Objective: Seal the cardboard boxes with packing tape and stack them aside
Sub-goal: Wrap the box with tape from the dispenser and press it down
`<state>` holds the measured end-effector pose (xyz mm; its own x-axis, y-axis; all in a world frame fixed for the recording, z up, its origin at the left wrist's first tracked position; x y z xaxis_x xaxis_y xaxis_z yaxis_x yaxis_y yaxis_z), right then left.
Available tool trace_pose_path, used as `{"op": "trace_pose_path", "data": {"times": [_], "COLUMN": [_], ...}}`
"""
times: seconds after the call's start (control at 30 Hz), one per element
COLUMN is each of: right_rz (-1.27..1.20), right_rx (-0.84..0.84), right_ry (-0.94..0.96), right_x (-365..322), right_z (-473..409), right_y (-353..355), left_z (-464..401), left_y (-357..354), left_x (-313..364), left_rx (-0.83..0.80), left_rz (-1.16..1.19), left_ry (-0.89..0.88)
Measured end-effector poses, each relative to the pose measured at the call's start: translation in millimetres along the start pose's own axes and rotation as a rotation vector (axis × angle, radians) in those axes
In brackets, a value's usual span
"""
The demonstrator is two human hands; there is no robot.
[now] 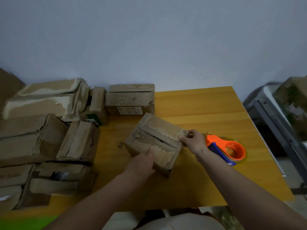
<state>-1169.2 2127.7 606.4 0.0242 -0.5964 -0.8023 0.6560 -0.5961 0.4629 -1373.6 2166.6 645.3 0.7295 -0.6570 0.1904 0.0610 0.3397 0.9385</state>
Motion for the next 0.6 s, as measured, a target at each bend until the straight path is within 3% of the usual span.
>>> {"op": "trace_pose_path", "data": {"times": [0.1, 0.17, 0.27, 0.37, 0.6], "right_rz": [-0.015, -0.047, -0.076, -0.011, 0.552], "right_rx": [-0.057, -0.077, -0.155, -0.098, 0.163], "right_ry": [0.051, 0.081, 0.083, 0.099, 0.148], "right_x": [-12, -17, -19, -12, 41], "right_z": [-2, -4, -6, -14, -39], "right_y": [2, 6, 10, 29, 105], "left_z": [-17, -28, -42, -58, -87], "left_y": [34, 31, 8, -10, -13], "left_x": [25, 38, 61, 68, 101], "left_rx": [0.259, 0.258, 0.133, 0.101, 0.129], "left_rz": [-0.207, -0.193, -0.19, -0.173, -0.122], "left_ry": [-0.133, -0.18, -0.267, -0.167, 0.074]}}
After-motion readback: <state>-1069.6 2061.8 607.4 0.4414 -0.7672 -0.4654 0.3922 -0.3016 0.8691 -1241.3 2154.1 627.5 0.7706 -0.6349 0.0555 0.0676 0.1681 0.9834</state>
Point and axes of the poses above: each hand's wrist, its own z-axis away from the middle knuckle, its own y-axis out of the back of the hand, x = y × z, the point moved 10 cm from there along -z, towards the middle knuckle, and after that the axes turned 10 degrees about x, right-handed, at the moved point
